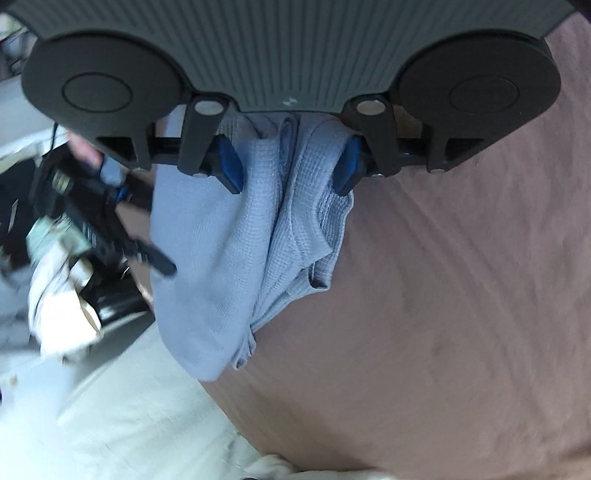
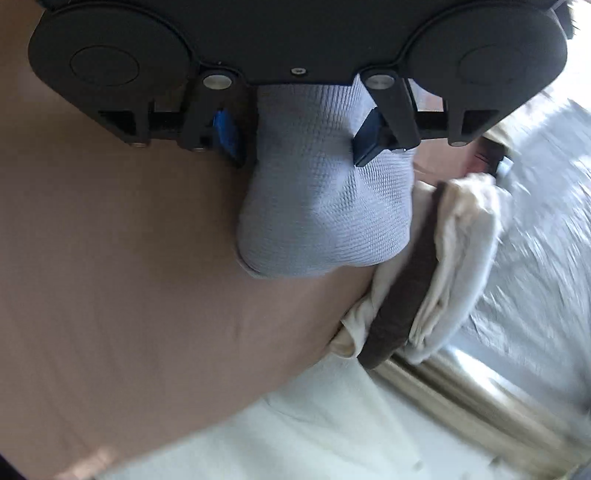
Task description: Fold clothes
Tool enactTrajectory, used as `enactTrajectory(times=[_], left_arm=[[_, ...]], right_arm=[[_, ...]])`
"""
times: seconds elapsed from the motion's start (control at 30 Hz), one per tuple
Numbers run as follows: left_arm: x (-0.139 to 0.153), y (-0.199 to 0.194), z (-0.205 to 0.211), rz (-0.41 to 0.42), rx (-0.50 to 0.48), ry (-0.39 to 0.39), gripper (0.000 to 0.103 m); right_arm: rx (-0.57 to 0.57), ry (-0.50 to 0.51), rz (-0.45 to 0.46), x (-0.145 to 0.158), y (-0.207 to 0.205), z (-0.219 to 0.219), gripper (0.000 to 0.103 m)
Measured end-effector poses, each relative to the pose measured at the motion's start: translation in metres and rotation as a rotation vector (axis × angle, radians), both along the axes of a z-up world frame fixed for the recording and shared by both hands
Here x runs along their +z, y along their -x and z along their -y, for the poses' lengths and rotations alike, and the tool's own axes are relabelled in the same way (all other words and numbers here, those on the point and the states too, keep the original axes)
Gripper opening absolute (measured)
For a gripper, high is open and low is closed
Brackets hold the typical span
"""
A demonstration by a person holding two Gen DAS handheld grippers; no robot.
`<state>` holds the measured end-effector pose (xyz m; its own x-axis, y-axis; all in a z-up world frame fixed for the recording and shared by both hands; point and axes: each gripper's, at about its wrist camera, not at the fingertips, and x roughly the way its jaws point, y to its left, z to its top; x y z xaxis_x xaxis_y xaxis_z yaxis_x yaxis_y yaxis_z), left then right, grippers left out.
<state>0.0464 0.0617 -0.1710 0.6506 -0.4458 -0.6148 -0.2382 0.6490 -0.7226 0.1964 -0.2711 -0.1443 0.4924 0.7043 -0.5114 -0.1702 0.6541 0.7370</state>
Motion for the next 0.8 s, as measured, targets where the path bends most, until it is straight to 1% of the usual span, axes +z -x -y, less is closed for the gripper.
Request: enactTrajectory(times=[0.03,0.07,0.1,0.13,0.2,0.23,0.27,0.3,0.37,0.47,0.57,0.63,0.7,0.8], left_arm=[[0.000,-0.001,0.001,0.014,-0.013,-0.001,0.041],[0.000,-0.003,0.002,0.029,-0.026,-0.001,0.019],[0.004,-0.004,0.007,0.048,-0.047,-0.040,0.011],[0.010,-0.005,0.015,0.070,-0.071,-0.095,0.011],[0.023,-0.006,0.027,0.111,-0.105,-0.198,0.011],[0.028,-0.006,0.030,0.128,-0.100,-0.222,0.011],[0.031,-0.004,0.030,0.143,-0.090,-0.226,0.011],[0.036,-0.003,0.029,0.157,-0.080,-0.231,0.011],[0.045,0.004,0.028,0.179,-0.068,-0.250,0.011],[0.061,0.015,0.031,0.207,-0.048,-0.284,0.011],[0.081,0.028,0.031,0.256,-0.023,-0.356,0.011],[0.099,0.040,0.025,0.294,0.008,-0.395,0.011],[0.124,0.051,0.014,0.328,0.061,-0.406,0.011],[0.183,0.060,-0.007,0.431,0.133,-0.512,0.010]], right_arm=[[0.008,-0.021,-0.004,-0.004,0.002,0.001,0.069],[0.017,-0.036,-0.004,-0.007,0.003,-0.002,0.069],[0.026,-0.050,-0.004,-0.011,0.004,-0.004,0.069],[0.036,-0.061,-0.008,-0.013,0.001,-0.005,0.069],[0.042,-0.071,-0.038,-0.015,-0.022,-0.011,0.069],[0.042,-0.074,-0.044,-0.012,-0.035,-0.016,0.064],[0.045,-0.059,-0.029,-0.007,-0.043,-0.023,0.052],[0.057,-0.018,0.012,0.000,-0.041,-0.029,0.042],[0.087,0.060,0.126,0.022,-0.029,-0.038,0.038],[0.106,0.083,0.256,0.054,-0.002,-0.042,0.037],[0.111,0.093,0.357,0.084,0.013,-0.055,0.037],[0.127,0.079,0.413,0.107,0.020,-0.063,0.036],[0.149,0.063,0.468,0.131,0.026,-0.072,0.035],[0.206,0.032,0.567,0.177,0.017,-0.102,0.035]])
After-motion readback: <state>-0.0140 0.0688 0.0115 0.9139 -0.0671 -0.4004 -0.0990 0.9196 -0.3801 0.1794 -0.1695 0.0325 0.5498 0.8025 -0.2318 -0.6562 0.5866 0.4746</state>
